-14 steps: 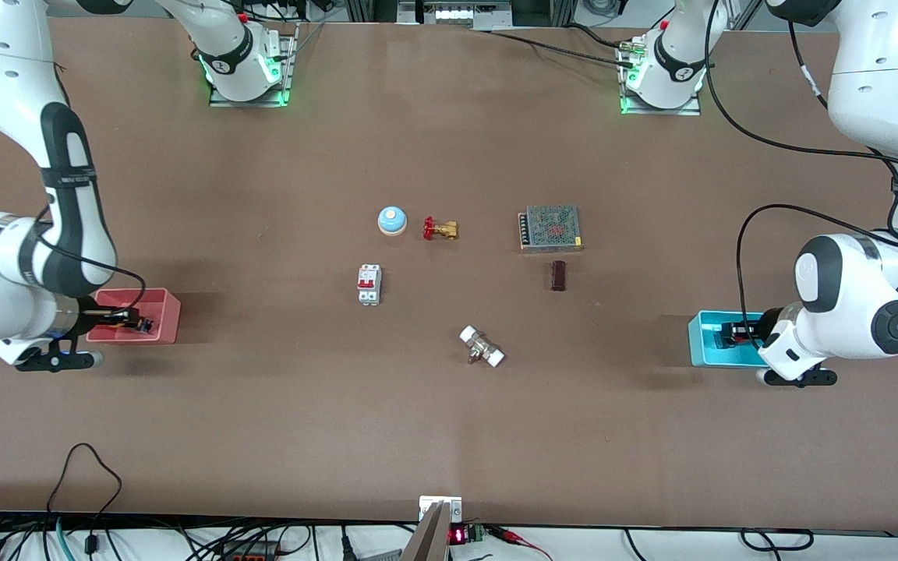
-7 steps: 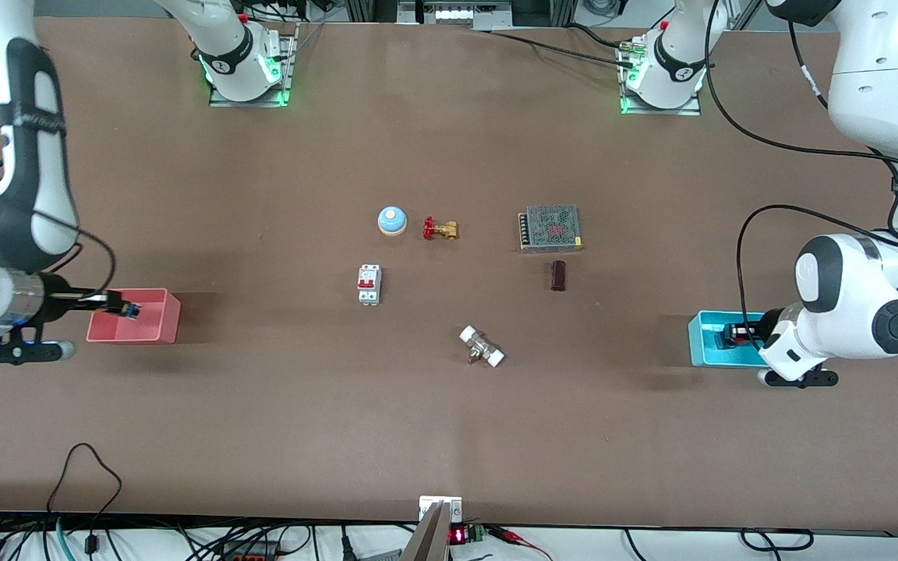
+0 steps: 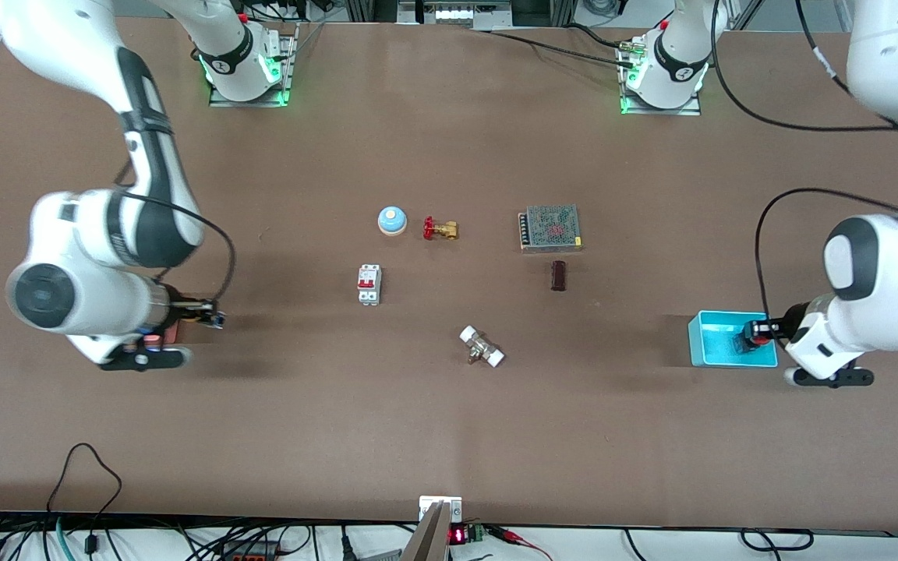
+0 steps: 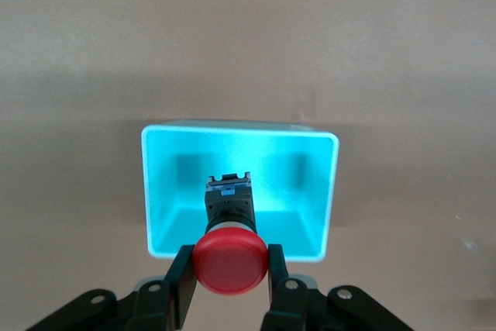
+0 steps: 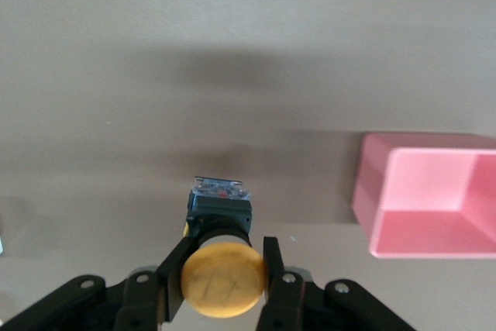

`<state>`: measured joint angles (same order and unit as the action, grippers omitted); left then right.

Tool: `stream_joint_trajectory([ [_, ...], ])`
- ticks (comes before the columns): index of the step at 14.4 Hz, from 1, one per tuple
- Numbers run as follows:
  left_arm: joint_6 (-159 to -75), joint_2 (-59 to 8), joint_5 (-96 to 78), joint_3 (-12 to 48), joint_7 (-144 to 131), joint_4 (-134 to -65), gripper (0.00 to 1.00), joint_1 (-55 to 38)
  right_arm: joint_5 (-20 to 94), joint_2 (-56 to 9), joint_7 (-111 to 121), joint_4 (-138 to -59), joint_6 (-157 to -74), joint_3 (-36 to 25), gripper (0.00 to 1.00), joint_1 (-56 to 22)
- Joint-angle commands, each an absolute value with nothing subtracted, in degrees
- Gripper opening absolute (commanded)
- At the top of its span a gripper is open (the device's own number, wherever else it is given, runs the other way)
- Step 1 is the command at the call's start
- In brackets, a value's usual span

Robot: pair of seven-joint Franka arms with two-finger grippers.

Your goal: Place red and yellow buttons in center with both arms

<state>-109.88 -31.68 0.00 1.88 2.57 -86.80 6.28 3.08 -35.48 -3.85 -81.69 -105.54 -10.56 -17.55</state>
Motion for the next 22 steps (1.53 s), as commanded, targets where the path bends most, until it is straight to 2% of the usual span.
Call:
stream_joint_trajectory([
  [1, -107.40, -28.13, 0.97, 2.37, -2.70, -87.71, 0.27, 4.23, 3.60, -37.17, -8.50, -82.79, -109.06, -10.99, 0.25, -20.91],
  [6, -108.19, -29.96, -0.61, 3.16, -15.01, -87.72, 0.27, -2.80, 6.77, -40.77, -12.48, -82.88, -111.61, -10.99, 0.25, -25.48],
  [14, -114.52, -36.38, -7.63, 3.16, -25.13, -88.33, 0.27, -12.12, 6.59, -43.94, -17.93, -82.88, -113.99, -11.07, 0.27, -27.51],
  [15, -114.61, -36.56, -9.30, 3.16, -25.14, -88.33, 0.27, -12.48, 6.68, -44.12, -18.10, -82.88, -114.08, -11.07, 0.46, -27.60],
  [16, -114.61, -37.08, -10.45, 3.25, -25.14, -88.33, 0.27, -12.65, 6.68, -44.03, -18.37, -82.79, -114.08, -11.07, 0.76, -27.68],
  [17, -114.78, -37.35, -11.59, 3.16, -25.14, -88.33, 0.27, -13.53, 6.68, -43.86, -18.54, -82.62, -114.00, -11.07, 1.00, -27.69],
  [19, -117.15, -37.97, -12.13, 3.16, -25.66, -89.29, 0.29, -14.32, 6.68, -43.51, -19.07, -82.44, -113.82, -11.07, 1.00, -27.77],
  [22, -118.04, -38.93, -12.22, 3.25, -26.45, -89.30, 0.50, -14.50, 6.68, -42.11, -21.62, -82.09, -113.82, -11.16, 1.00, -27.86],
])
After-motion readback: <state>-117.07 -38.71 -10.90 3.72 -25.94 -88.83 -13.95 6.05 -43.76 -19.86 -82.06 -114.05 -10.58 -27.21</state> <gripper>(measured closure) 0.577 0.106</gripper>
